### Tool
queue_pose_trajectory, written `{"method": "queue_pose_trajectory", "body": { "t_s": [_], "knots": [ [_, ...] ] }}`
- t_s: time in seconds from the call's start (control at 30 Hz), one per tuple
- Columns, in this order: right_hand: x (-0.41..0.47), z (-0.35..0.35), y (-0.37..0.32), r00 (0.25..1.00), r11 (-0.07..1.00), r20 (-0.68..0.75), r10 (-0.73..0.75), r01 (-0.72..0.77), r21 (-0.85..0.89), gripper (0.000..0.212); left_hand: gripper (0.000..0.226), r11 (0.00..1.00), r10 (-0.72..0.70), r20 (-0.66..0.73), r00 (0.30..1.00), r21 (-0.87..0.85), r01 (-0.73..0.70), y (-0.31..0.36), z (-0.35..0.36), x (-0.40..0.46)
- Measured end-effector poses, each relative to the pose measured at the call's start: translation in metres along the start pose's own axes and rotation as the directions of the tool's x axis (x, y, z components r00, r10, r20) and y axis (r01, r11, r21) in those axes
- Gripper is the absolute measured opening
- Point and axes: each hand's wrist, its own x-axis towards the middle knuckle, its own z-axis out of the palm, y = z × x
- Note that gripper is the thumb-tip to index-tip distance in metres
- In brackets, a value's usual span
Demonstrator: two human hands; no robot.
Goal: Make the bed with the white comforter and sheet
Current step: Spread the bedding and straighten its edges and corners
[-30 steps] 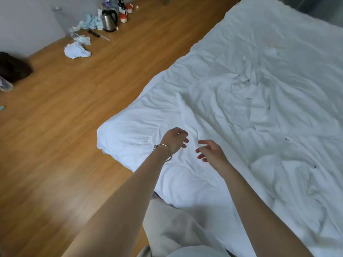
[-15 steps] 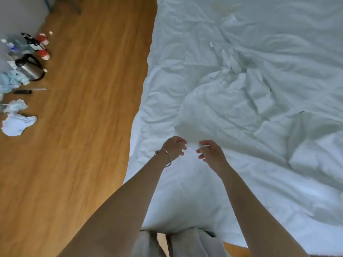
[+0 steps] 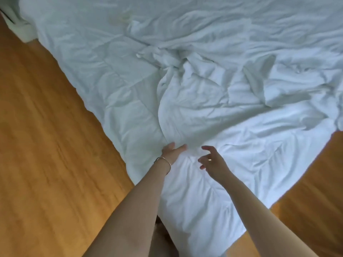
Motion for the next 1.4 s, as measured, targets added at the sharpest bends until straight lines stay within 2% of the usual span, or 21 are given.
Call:
{"method": "queue_pose_trajectory", "body": {
  "t_s": [0.07,0.13,0.2,0.33,0.4,0.53,0.6,0.67,0.8,0.87,0.93,1.03,1.1,1.13,1.17,1.2,1.23,1.27,1.33,1.37,1.4],
  "knots": [
    [-0.009,-0.005,0.005,0.999,0.998,-0.017,0.037,-0.036,0.056,0.040,0.099,0.969,-0.087,-0.105,0.991,-0.238,0.060,0.017,0.014,-0.001],
    [-0.013,-0.010,0.013,0.997,0.994,-0.040,0.070,-0.066,0.087,0.041,0.093,0.908,-0.170,-0.195,0.966,-0.411,0.077,0.027,0.022,0.000],
    [-0.016,-0.011,0.023,0.996,0.994,-0.038,0.080,-0.077,0.082,0.043,0.087,0.863,-0.194,-0.169,0.966,-0.498,0.087,0.024,0.024,0.007],
    [-0.022,-0.012,0.041,0.999,0.996,-0.034,0.025,-0.022,0.081,0.057,0.080,0.958,-0.130,-0.042,0.991,-0.265,0.114,0.012,0.028,0.005],
    [-0.027,-0.011,0.045,0.998,0.994,-0.046,0.029,-0.024,0.103,0.068,0.075,0.991,-0.031,-0.025,0.999,-0.129,0.028,0.020,0.031,-0.005],
    [-0.034,0.006,0.045,0.982,0.984,-0.181,-0.053,0.082,0.155,0.099,0.041,0.990,0.142,0.205,0.968,-0.047,-0.135,0.044,0.041,-0.038],
    [-0.028,0.017,0.035,0.954,0.985,-0.279,-0.105,0.139,0.106,0.110,0.048,0.977,0.184,0.302,0.936,0.050,-0.208,0.056,0.041,-0.044],
    [-0.019,0.024,0.019,0.900,0.986,-0.421,-0.109,0.151,0.068,0.116,0.043,0.990,0.111,0.404,0.908,0.039,-0.138,0.068,0.037,-0.049],
    [-0.009,0.030,-0.010,0.765,0.971,-0.625,-0.155,0.233,0.045,0.121,0.047,0.991,0.015,0.637,0.771,-0.115,0.075,0.097,0.026,-0.052],
    [-0.012,0.030,-0.020,0.710,0.979,-0.696,-0.112,0.198,0.044,0.115,0.050,0.987,0.016,0.740,0.673,-0.118,0.106,0.110,0.022,-0.061],
    [-0.019,0.025,-0.026,0.625,0.967,-0.780,0.025,0.181,0.176,0.094,0.053,0.990,0.011,0.809,0.587,-0.090,0.107,0.120,0.022,-0.074],
    [-0.032,0.010,-0.034,0.485,0.912,-0.848,0.214,0.213,0.351,0.045,0.056,0.999,-0.008,0.835,0.551,-0.014,0.035,0.126,0.016,-0.084],
    [-0.043,0.000,-0.038,0.444,0.923,-0.871,0.212,0.203,0.328,0.041,0.042,0.994,-0.065,0.844,0.532,0.101,-0.038,0.135,0.009,-0.084],
    [-0.049,-0.003,-0.037,0.442,0.925,-0.871,0.212,0.198,0.325,0.041,0.035,0.956,-0.071,0.824,0.562,0.216,-0.197,0.140,0.006,-0.082],
    [-0.056,-0.006,-0.035,0.452,0.931,-0.866,0.213,0.176,0.321,0.040,0.035,0.824,-0.053,0.802,0.595,0.372,-0.427,0.143,0.003,-0.077],
    [-0.066,-0.010,-0.029,0.479,0.944,-0.855,0.200,0.141,0.299,0.038,0.037,0.520,0.029,0.757,0.653,0.547,-0.657,0.142,-0.002,-0.069],
    [-0.075,-0.013,-0.022,0.526,0.966,-0.833,0.174,0.075,0.249,0.036,0.040,0.098,0.236,0.736,0.635,0.632,-0.769,0.139,-0.007,-0.060],
    [-0.085,-0.016,-0.013,0.591,0.990,-0.797,0.123,-0.016,0.140,0.033,0.040,-0.218,0.448,0.741,0.500,0.633,-0.743,0.135,-0.012,-0.051],
    [-0.103,-0.020,0.007,0.684,0.948,-0.729,-0.023,-0.218,-0.234,0.020,0.055,-0.444,0.596,0.736,0.321,0.635,-0.632,0.122,-0.018,-0.033],
    [-0.107,-0.021,0.018,0.706,0.886,-0.703,-0.089,-0.267,-0.380,0.027,0.072,-0.492,0.585,0.747,0.316,0.637,-0.594,0.115,-0.017,-0.025],
    [-0.108,-0.021,0.029,0.727,0.837,-0.672,-0.140,-0.276,-0.473,0.037,0.090,-0.538,0.518,0.766,0.382,0.638,-0.551,0.109,-0.013,-0.017]
  ]
}}
